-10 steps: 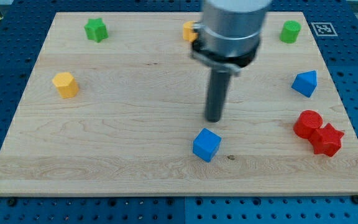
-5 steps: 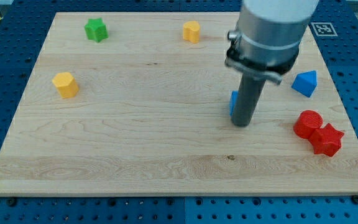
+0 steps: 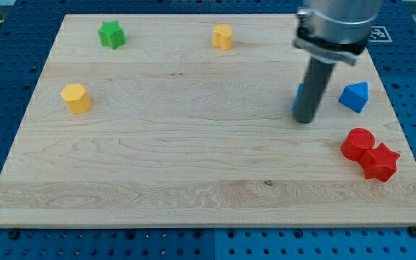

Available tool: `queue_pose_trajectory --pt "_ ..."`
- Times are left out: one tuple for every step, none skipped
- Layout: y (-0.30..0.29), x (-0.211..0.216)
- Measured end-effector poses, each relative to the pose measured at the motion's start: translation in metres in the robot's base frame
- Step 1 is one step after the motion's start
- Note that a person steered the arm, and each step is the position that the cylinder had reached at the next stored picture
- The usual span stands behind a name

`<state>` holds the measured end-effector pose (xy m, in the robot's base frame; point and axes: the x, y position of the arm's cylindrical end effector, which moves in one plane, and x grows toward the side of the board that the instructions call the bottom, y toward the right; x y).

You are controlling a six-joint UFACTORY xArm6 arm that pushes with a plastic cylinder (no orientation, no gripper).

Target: Move blue cube on left side of blue triangle

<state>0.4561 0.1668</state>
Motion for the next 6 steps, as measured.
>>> queue_pose_trajectory --pt "0.003 0.009" --pt "-0.045 0.025" --pt "-0.066 0.005" --pt "-0.045 -0.017" --pt "0.0 -0.025" --pt "0.013 -0.025"
